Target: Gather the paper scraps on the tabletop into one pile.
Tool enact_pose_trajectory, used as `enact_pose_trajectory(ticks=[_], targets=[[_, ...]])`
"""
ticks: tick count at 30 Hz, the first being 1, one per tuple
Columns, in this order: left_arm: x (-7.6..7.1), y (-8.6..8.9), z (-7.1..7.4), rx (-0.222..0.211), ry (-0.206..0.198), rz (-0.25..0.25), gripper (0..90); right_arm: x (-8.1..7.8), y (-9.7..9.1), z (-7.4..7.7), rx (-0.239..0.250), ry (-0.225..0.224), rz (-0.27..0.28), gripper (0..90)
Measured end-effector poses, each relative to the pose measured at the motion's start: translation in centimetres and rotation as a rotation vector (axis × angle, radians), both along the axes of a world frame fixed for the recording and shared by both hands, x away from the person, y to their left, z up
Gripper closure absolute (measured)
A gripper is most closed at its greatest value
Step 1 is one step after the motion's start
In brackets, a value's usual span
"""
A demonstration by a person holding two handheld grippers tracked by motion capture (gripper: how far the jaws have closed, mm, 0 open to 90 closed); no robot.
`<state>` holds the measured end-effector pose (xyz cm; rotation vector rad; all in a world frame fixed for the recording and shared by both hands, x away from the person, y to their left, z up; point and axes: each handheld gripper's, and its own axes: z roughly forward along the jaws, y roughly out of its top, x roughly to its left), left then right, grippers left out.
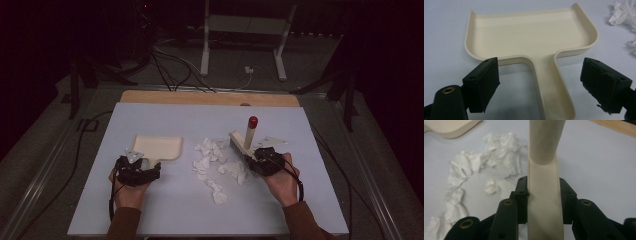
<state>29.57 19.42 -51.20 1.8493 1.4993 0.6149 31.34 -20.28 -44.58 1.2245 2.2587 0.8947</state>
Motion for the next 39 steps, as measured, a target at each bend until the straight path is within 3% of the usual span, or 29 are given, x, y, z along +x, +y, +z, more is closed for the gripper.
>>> enact_pose_trajectory(ticks=[7,15,18,25,30,34,39], targets=[[-0.3,0.4,0.3,-0.027,-0.012,-0.007,9.7,1.0,-1.5,0.6,0.023,-0.048,-0.031,67.7],[-0.3,0.5,0.3,-0.051,-0.001,-0.019,0.5,3.6,-1.7,1.1,0.004,-0.105,0.031,67.8],[-0.3,0.4,0.3,-0.049,0.000,-0.021,0.5,4.7,-1.2,1.0,-0.029,-0.137,0.052,67.9],[-0.3,0.6,0.3,-0.053,0.000,-0.021,0.5,7.2,0.4,1.0,-0.033,-0.154,0.100,67.9],[-0.3,0.7,0.2,-0.055,0.001,-0.014,0.5,8.6,1.4,0.5,-0.022,-0.168,0.206,68.0],[-0.4,0.8,0.2,-0.055,0.002,-0.013,0.5,9.2,2.4,-0.4,-0.022,-0.171,0.261,68.0],[-0.3,0.9,0.2,-0.055,0.005,-0.013,0.5,9.8,3.5,-1.5,-0.079,-0.165,0.276,67.9]])
